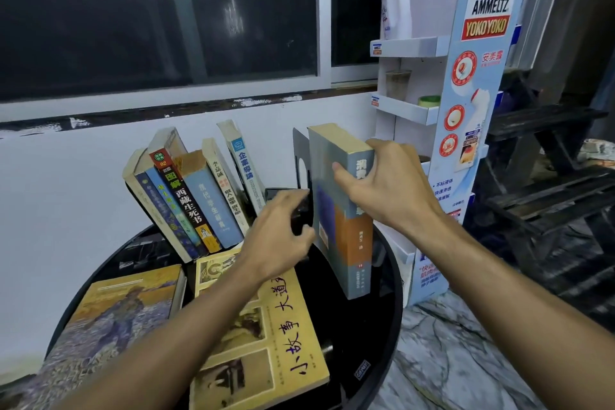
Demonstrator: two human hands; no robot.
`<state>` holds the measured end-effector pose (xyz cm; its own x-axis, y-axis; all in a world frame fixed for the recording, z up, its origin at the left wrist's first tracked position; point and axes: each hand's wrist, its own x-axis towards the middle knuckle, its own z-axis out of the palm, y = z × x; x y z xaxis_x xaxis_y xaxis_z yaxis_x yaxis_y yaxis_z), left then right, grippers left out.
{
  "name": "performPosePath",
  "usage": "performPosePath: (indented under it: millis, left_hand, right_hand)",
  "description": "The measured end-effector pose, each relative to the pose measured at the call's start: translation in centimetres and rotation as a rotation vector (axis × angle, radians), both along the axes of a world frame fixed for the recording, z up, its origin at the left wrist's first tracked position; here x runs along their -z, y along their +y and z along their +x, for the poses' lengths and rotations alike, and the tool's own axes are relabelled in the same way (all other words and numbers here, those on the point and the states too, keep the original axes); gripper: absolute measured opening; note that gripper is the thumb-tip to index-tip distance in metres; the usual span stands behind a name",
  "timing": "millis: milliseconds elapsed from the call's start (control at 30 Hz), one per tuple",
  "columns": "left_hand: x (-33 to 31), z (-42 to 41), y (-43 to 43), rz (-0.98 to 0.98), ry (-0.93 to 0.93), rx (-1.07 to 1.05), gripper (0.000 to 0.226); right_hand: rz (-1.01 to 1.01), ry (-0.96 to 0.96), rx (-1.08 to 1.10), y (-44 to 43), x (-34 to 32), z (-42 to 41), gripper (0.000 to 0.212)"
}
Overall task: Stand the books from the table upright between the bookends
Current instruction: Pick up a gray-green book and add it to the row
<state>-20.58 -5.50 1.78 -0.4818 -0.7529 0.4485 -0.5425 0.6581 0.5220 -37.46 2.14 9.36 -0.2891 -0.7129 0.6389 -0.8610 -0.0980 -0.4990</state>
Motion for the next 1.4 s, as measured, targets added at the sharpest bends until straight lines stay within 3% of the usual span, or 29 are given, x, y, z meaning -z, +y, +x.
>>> performPosePath:
  millis: [333,667,800,933,1400]
  left_hand:
    - [-5.5,4.5,-8.0,-0.247,-0.272,-0.259,0.076]
    - [-7.1,5.9,-12.1,-0.156,-0.353,-0.322,0.094]
    - [-7.3,6.2,-13.0,-0.165,-0.326,-0.295,0.092]
    - [-7.4,6.4,-13.7,-0.189,-0.289,-0.266,0.075]
    - [-6.7,6.5,-14.5,-0.260,-0.248,-0.251,0.068]
  right_hand:
    - [0.003,0.000,-0.044,-3.7,-1.8,2.0,0.032]
    - [-0.018,0.025,-0.094,-8.7,-2.7,4.4,0.032]
    - [-0.040,0.028,-0.136,-11.0,-2.8,4.9,0.028]
    - [-0.051,0.024,-0.141,-13.3,-2.5,5.4,0.030]
    - [-0.049,-0.060,-0.136,-20.1,0.0,6.1,0.038]
